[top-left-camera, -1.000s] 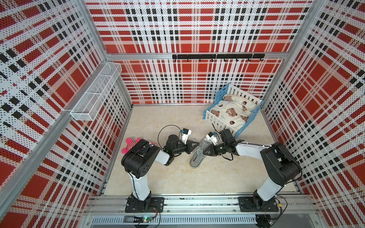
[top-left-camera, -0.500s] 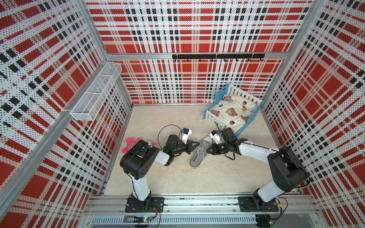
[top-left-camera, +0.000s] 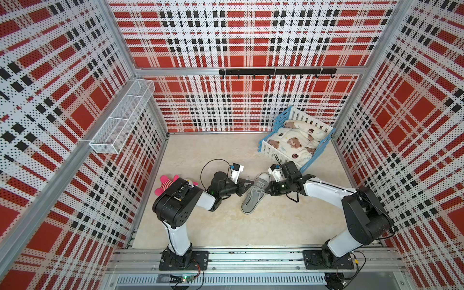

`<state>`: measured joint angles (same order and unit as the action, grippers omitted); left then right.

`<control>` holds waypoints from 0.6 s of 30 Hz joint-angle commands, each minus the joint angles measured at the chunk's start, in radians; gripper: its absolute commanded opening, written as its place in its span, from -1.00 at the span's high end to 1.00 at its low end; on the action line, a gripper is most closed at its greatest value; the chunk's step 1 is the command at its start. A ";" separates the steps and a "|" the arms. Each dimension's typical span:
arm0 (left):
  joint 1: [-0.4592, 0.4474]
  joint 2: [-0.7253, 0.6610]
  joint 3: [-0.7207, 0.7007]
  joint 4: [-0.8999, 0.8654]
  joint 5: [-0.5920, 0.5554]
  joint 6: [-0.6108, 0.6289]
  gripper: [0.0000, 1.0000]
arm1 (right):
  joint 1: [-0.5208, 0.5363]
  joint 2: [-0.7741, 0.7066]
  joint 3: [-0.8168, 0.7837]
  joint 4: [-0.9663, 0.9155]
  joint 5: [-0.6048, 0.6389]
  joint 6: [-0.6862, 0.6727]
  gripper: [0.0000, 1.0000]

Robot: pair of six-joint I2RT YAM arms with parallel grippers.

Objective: Tie the shoes
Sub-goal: Cross the shoelace on the shoe.

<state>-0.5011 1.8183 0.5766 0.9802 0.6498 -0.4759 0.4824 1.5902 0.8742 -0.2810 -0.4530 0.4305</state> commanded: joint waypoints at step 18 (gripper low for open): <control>0.000 -0.022 -0.024 0.029 -0.043 -0.013 1.00 | 0.010 0.006 -0.004 -0.029 0.076 0.002 1.00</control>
<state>-0.5011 1.8145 0.5621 0.9802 0.6197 -0.4908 0.4847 1.5902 0.8742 -0.2947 -0.3985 0.4347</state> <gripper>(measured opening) 0.048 0.061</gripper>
